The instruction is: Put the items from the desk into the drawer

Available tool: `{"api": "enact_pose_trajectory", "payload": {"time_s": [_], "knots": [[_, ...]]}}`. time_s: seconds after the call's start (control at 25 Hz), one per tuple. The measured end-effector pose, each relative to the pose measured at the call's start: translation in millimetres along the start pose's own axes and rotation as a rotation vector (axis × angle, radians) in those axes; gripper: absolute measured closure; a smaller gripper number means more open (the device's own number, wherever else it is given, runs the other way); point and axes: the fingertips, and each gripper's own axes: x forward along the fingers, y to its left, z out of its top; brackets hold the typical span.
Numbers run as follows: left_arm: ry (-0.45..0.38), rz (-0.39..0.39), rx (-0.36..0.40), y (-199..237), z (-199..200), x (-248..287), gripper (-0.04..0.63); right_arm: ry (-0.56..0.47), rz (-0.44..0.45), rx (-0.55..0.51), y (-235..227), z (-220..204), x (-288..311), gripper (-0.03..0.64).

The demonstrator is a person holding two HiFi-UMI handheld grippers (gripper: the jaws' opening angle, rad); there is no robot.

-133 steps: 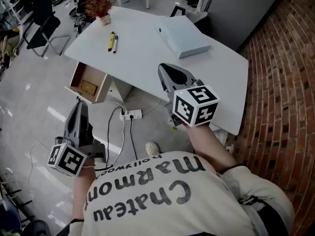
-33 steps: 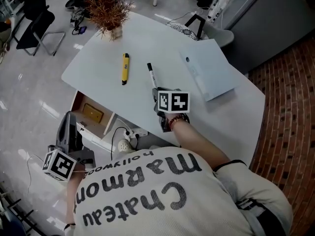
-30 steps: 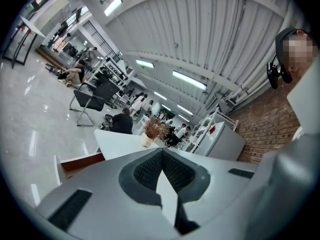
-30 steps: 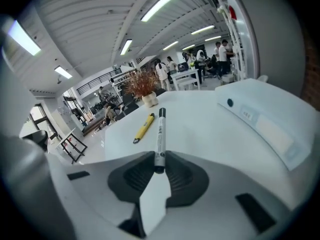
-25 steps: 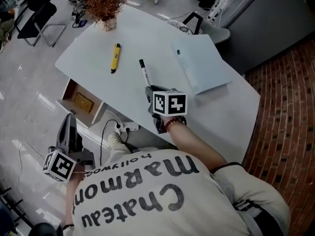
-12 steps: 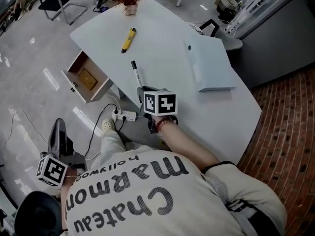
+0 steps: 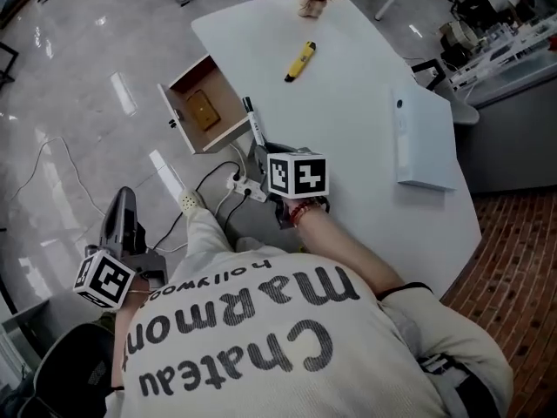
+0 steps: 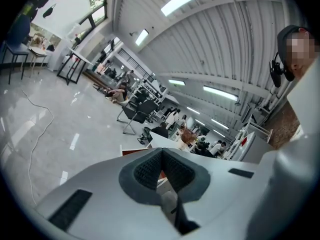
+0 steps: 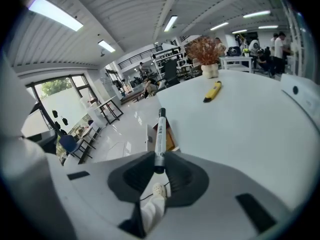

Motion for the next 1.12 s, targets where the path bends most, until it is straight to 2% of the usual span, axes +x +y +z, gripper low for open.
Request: {"api": "enact_pose_trajectory", "payload": {"time_s": [0.2, 0.48, 0.68, 0.84, 1.12], "knots": [[0.015, -0.011, -0.015, 35, 26, 35, 0.595, 0.033, 0.004, -0.021, 25, 24, 47, 0.549], [0.051, 0.034, -0.026, 109, 76, 95, 0.595, 0.100, -0.021, -0.037, 49, 71, 136, 0.549], [0.070, 0.070, -0.027, 163, 99, 127, 0.595, 0.162, -0.039, -0.031, 61, 89, 205, 0.549], [0.065, 0.142, -0.032, 201, 114, 134, 0.595, 0.232, -0.077, -0.020, 61, 86, 248, 0.549], [0.078, 0.213, -0.030, 256, 136, 149, 0.595, 0.392, -0.151, -0.046, 46, 55, 310, 0.549]]}}
